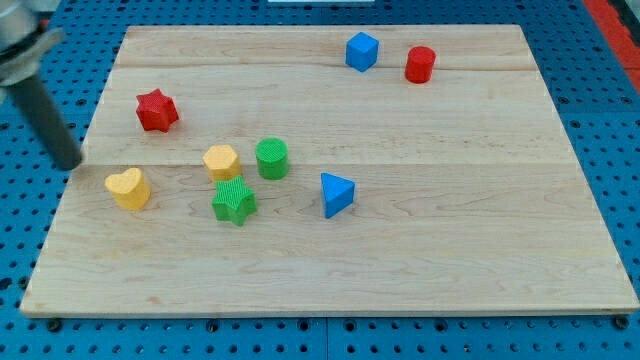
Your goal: Place your arm vertically below the green star
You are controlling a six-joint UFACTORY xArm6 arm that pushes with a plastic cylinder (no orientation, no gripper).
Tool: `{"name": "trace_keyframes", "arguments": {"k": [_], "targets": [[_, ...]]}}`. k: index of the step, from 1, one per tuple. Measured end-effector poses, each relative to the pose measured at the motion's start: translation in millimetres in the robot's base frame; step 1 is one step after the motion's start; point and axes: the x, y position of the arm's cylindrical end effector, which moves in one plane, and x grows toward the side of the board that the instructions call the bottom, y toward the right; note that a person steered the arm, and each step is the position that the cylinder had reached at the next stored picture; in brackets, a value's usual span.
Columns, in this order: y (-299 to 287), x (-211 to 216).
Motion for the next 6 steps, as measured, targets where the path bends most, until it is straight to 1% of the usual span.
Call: {"name": "trace_keyframes", "arguments": {"k": [1,2,3,4,5,6], "targets": [[34.2,37.2],[119.7,38.7],[144.6,38.8],[114.1,69.8],[194.1,135.2],[208.1,63.1]]}}
